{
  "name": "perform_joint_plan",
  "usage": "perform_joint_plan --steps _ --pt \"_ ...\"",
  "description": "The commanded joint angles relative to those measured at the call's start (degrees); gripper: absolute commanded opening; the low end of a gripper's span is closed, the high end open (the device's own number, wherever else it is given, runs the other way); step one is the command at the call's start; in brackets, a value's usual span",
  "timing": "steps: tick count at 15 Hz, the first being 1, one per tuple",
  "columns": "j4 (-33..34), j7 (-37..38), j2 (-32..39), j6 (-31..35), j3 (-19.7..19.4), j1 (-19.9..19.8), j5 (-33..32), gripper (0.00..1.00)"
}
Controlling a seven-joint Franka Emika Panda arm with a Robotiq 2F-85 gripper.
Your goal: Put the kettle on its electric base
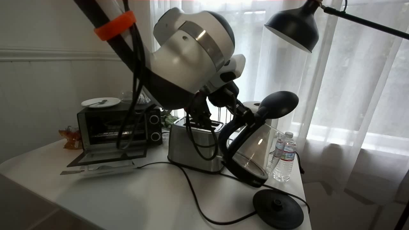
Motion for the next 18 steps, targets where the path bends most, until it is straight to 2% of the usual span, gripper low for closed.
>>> perform_joint_plan --steps 1,6,11,13,14,18 --pt "1.8 8.8 -2.8 -1.9 -0.3 -0.8 -9.9 0.18" --pt "0.9 15.6 -3.5 -4.7 -0.6 -1.2 -18.3 0.18" --pt "0.9 27.4 -3.5 -7.2 -1.1 -1.3 -30.4 0.18" --pt "0.6 31.3 -3.4 -7.2 -1.4 -1.2 -32.8 0.18" --pt "1.0 27.2 -0.5 -6.2 -1.3 -1.0 -28.8 0.43" --pt "0.8 29.3 -0.5 -6.2 -1.5 -1.0 -30.2 0.43"
